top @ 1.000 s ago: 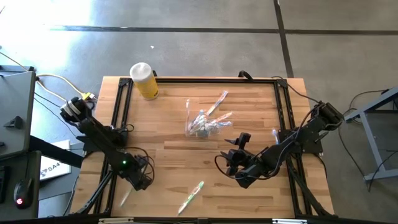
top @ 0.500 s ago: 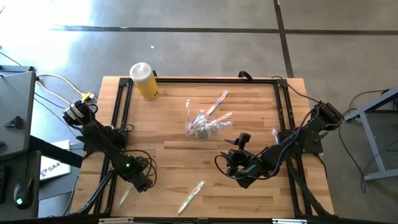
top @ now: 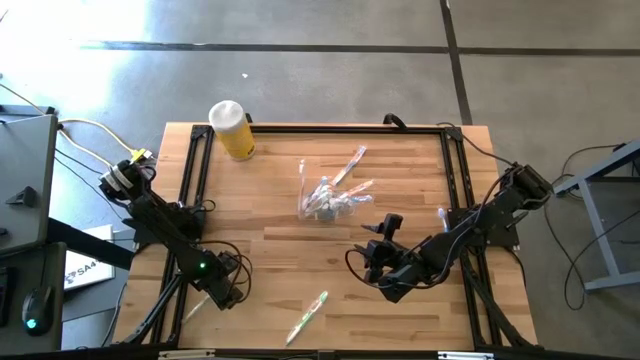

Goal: Pick & Place toothbrushing station
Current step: Put the green toothbrush into the transparent organizer

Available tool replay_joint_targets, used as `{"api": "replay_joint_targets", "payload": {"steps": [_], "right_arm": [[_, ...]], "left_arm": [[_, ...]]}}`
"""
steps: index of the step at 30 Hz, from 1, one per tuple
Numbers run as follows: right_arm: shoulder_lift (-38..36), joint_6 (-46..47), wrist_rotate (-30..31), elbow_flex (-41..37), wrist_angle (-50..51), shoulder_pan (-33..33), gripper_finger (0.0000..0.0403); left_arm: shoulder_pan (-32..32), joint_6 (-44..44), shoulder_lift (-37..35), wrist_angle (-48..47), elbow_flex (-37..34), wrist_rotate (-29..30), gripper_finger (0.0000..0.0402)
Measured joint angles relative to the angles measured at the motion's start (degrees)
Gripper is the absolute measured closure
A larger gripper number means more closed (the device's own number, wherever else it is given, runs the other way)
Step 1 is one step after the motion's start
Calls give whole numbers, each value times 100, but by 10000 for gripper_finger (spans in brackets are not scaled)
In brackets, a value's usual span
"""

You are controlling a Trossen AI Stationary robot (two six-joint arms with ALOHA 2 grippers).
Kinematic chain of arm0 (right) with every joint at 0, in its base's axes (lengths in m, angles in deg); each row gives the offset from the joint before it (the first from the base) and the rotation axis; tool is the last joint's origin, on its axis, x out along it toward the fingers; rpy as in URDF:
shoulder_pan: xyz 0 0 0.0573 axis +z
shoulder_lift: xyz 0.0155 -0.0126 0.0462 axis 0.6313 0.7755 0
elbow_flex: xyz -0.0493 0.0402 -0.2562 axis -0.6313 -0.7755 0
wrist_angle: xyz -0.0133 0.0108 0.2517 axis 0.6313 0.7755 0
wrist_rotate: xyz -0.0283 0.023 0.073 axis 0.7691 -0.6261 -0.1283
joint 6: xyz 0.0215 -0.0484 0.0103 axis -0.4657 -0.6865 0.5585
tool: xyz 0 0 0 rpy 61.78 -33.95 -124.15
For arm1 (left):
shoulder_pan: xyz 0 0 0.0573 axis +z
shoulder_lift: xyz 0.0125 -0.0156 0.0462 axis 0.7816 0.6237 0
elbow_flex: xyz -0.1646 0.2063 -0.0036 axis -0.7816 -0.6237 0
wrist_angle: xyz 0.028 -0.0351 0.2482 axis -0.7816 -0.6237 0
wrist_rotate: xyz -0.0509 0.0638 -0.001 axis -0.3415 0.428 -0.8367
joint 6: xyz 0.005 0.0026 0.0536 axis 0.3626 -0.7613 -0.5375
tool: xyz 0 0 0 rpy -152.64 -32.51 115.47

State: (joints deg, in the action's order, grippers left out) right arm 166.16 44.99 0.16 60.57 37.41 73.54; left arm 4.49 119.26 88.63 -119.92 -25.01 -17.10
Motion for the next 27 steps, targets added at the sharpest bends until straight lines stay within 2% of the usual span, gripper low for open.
{"api": "replay_joint_targets", "payload": {"steps": [11, 19, 23, 27], "right_arm": [[0, -49, -1311, 0, -220, -2, 147], [0, -189, -1567, 0, -316, -33, 147], [0, -192, -1565, 0, -393, -70, 147], [0, -192, -1557, 0, -409, -111, 147]], "left_arm": [[1, -348, -54, -7, 0, 275, 398], [111, -1178, -108, -820, 808, 1467, 400], [362, -2269, -123, -958, 1335, 2182, 400], [769, -4632, -129, -200, 1876, 3080, 400]]}}
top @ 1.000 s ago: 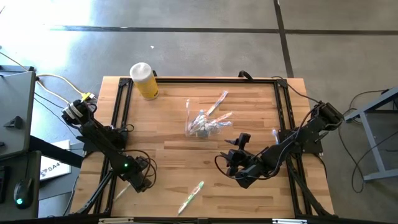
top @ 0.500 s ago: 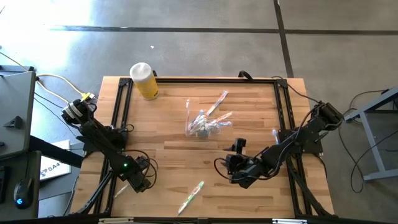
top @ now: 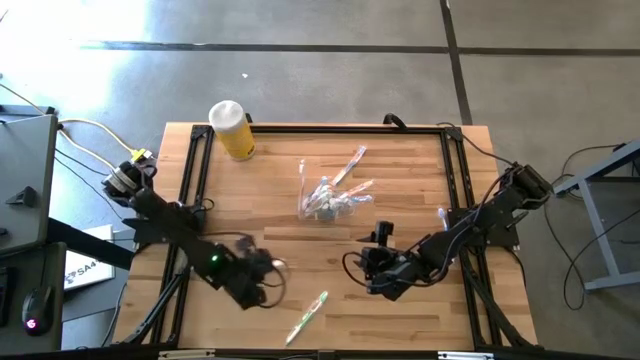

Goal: Pick & Place toothbrushing station
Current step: Put the green toothbrush into the transparent organizer

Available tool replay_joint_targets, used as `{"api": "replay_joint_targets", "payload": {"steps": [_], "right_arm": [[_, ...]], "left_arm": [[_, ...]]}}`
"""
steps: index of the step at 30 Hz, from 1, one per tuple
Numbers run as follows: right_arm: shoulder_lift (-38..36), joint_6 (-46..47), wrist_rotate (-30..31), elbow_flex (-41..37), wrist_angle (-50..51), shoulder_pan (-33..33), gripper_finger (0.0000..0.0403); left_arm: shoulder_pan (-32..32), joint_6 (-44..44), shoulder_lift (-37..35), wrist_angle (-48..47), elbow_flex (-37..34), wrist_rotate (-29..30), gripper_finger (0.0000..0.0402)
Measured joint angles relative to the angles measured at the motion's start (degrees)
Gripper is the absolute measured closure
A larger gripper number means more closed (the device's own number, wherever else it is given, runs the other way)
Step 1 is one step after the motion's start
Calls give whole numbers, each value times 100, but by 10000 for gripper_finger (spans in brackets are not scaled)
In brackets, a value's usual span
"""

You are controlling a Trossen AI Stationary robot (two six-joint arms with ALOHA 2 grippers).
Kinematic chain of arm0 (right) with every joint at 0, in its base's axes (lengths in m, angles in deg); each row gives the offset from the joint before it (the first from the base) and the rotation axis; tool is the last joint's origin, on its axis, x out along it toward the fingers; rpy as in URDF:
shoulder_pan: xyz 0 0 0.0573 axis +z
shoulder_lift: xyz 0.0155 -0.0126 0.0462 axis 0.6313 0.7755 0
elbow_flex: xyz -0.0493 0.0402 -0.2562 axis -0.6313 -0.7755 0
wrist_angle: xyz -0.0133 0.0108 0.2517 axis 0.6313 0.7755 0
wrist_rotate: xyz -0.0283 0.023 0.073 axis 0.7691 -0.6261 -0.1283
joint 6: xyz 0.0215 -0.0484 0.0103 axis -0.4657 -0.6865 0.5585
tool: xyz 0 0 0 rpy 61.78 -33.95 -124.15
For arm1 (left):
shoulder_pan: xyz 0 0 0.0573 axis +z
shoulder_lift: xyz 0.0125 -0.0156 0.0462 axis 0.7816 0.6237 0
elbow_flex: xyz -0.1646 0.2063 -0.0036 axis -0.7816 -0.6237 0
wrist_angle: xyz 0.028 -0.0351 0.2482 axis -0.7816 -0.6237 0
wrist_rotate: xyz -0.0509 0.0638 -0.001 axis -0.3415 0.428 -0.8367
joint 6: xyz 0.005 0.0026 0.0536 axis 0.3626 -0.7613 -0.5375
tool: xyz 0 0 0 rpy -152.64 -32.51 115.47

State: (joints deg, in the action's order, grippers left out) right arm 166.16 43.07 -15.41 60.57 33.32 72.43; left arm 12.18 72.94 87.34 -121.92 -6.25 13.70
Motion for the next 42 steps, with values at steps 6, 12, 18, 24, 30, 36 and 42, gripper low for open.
{"api": "replay_joint_targets", "payload": {"steps": [6, 12, 18, 24, 30, 36, 42], "right_arm": [[0, -14, -19, 0, -146, -65, 147], [0, -94, -19, 0, -221, -68, 147], [0, -403, -7, 0, -537, -66, 147], [0, -876, 0, -1, -926, -66, 147], [0, -1291, -308, -2, -1463, -9, 147], [0, -1833, -929, -2, -2138, 161, 147], [0, -1954, -876, -2, -2410, 198, 147]], "left_arm": [[674, -3187, -16, 1582, 569, -66, 400], [1244, -4721, -16, 2419, 662, -745, 400], [1840, -5606, -16, 3472, 668, -2007, 400], [2150, -5851, -16, 3829, 671, -2819, 400], [2160, -5855, -16, 4173, 437, -2887, 400], [2163, -5855, -16, 4797, 67, -2926, 400], [2160, -5854, 19, 5669, -159, -3487, 400]]}}
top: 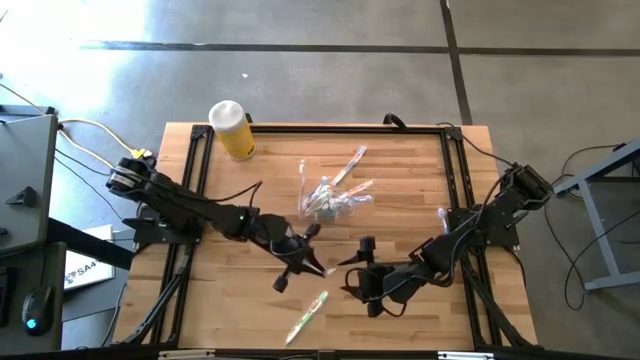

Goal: Pick & Place toothbrushing station
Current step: Put the green toothbrush into the transparent organizer

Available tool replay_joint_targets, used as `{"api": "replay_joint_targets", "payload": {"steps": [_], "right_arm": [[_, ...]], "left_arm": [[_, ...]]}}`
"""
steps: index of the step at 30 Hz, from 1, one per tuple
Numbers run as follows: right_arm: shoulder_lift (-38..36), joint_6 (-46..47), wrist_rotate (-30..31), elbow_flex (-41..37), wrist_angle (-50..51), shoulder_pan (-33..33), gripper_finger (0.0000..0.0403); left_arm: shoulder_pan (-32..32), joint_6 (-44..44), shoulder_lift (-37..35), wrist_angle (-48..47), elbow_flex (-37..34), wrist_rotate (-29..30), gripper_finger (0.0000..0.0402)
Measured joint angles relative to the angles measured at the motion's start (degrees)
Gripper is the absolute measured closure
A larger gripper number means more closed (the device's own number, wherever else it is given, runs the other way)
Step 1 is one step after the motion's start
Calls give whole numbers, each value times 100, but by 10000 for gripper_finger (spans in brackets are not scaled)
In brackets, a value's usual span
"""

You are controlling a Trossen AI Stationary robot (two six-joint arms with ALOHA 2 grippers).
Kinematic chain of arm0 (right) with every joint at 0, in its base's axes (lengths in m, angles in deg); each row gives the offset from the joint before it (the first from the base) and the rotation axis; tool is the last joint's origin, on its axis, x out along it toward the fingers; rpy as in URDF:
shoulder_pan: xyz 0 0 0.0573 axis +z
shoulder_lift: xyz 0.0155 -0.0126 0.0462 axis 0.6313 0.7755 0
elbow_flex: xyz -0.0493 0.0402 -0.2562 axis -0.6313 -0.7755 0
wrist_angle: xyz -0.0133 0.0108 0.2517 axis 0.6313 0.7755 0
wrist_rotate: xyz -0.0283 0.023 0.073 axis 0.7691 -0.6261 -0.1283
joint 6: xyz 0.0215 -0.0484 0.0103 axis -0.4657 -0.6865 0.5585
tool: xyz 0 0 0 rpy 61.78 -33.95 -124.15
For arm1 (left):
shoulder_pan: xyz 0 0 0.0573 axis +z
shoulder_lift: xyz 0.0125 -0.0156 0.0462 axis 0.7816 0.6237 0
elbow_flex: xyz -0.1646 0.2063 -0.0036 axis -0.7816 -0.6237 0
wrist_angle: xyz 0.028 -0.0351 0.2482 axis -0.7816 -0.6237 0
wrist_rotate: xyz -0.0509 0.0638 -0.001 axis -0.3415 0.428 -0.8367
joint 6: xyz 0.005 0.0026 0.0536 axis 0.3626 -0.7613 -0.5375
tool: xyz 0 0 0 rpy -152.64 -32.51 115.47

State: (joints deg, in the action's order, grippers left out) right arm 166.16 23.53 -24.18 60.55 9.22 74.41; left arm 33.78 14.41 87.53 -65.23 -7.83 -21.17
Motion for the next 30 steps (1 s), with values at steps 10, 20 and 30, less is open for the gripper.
{"api": "replay_joint_targets", "payload": {"steps": [10, 20, 30], "right_arm": [[0, -151, -442, 0, -313, -2, 147], [109, -113, -1326, 0, -454, -124, 147], [229, -417, -1052, 2, -666, -126, 147]], "left_arm": [[4, 11, 419, 980, -172, -372, 400], [4, 158, 427, 1107, -168, -452, 400], [4, 171, 427, 1094, -168, -432, 400]]}}
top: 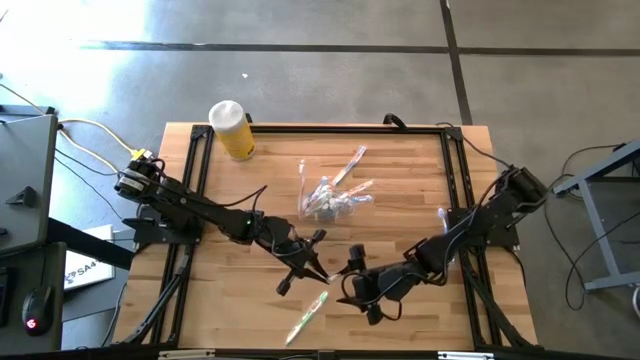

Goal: Pick & Place toothbrushing station
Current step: Put the green toothbrush into the transparent organizer

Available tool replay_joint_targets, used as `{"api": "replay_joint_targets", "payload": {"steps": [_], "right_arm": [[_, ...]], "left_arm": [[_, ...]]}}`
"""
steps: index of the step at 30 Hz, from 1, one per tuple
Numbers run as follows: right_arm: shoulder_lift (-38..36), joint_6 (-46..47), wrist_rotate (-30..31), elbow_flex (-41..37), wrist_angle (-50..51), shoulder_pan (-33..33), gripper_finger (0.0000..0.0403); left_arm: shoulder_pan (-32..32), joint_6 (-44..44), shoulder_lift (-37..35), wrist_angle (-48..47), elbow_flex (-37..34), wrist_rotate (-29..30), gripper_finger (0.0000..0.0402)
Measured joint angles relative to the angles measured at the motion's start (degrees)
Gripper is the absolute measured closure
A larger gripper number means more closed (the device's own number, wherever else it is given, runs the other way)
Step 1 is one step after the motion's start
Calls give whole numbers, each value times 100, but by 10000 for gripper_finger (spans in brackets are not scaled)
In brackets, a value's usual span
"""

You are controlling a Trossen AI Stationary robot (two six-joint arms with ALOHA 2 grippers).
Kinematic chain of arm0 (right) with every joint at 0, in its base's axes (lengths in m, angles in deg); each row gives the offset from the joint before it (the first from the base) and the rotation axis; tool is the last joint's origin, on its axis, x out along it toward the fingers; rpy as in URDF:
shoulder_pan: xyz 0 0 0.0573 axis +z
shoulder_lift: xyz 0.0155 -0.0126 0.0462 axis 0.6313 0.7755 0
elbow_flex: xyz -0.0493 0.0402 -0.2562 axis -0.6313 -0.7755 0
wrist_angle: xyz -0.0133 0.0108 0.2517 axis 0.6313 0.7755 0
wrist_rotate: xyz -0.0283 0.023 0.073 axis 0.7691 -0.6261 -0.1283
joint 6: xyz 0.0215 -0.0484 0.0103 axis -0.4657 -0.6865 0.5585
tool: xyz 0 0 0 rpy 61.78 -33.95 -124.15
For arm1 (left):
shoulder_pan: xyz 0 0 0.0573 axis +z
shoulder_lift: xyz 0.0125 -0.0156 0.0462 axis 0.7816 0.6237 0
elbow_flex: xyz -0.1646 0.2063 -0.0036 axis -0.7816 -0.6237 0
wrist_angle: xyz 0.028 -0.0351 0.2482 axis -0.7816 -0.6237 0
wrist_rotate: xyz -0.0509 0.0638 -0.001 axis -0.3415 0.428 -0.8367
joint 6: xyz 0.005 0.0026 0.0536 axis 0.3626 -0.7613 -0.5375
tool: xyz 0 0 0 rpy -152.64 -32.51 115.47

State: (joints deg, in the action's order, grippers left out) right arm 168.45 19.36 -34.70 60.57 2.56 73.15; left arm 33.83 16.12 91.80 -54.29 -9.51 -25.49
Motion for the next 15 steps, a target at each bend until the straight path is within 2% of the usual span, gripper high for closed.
{"api": "replay_joint_targets", "payload": {"steps": [9, 15], "right_arm": [[92, -336, 90, -6, -231, -31, 147], [90, -752, 717, 2, -596, -27, 147]], "left_arm": [[-2, -15, 151, 52, 11, -13, 400], [4, -42, 162, -6, 4, 24, 400]]}}
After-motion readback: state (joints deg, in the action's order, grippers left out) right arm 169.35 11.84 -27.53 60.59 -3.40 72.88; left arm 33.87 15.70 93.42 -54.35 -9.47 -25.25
